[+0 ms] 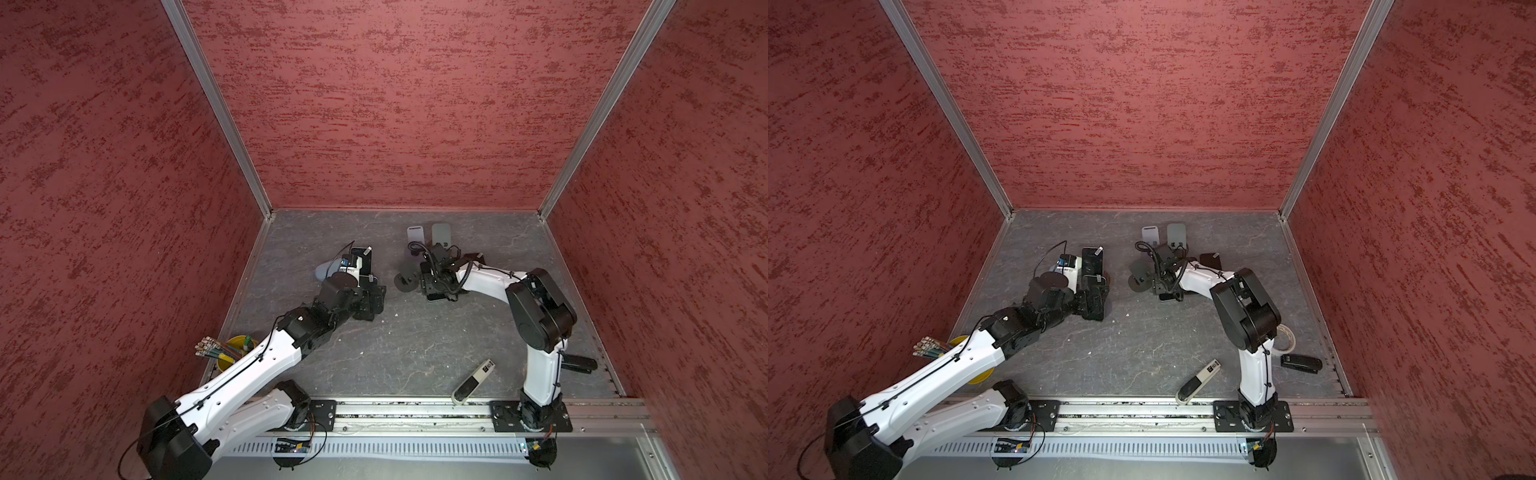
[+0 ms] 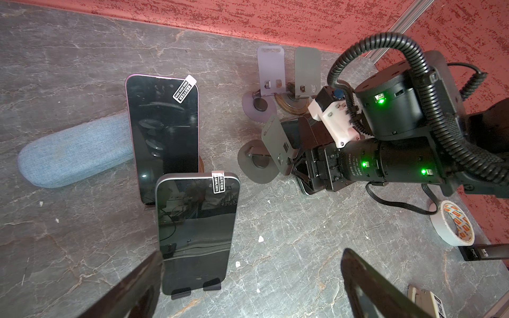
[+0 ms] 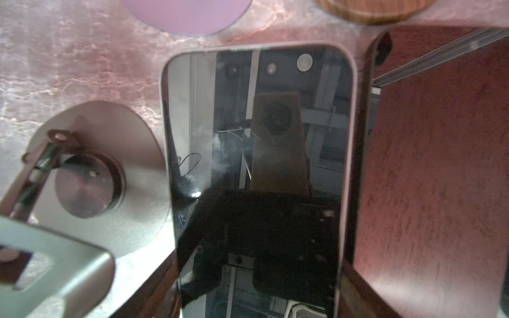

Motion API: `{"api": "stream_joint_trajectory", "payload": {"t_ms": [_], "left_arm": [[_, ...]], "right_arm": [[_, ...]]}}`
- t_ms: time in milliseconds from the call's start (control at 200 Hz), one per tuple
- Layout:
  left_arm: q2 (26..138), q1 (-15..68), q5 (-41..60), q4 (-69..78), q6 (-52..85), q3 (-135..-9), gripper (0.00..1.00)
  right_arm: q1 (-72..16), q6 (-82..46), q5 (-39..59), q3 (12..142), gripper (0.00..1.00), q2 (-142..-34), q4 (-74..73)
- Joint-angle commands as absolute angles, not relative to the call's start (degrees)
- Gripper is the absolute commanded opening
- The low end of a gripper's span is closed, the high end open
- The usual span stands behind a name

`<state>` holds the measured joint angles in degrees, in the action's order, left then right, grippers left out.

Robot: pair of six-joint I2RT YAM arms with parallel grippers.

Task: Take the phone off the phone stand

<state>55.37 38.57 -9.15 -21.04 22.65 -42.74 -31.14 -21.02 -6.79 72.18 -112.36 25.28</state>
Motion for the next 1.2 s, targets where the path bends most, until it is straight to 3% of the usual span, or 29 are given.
{"api": "stream_joint_trajectory", "payload": {"t_ms": [0,1193], "left_arm": [[54.8,38.4,-9.5,-21.0,22.5,-42.5,1.00],[54.9,38.4,-9.4,-20.9,22.8,-42.1,0.99]], "right_arm": [[-30.8,-21.7,-8.8,73.0,0.67,-113.4,26.2],[-30.8,-24.0,-6.5,74.5,0.77,-116.7,26.9]]}}
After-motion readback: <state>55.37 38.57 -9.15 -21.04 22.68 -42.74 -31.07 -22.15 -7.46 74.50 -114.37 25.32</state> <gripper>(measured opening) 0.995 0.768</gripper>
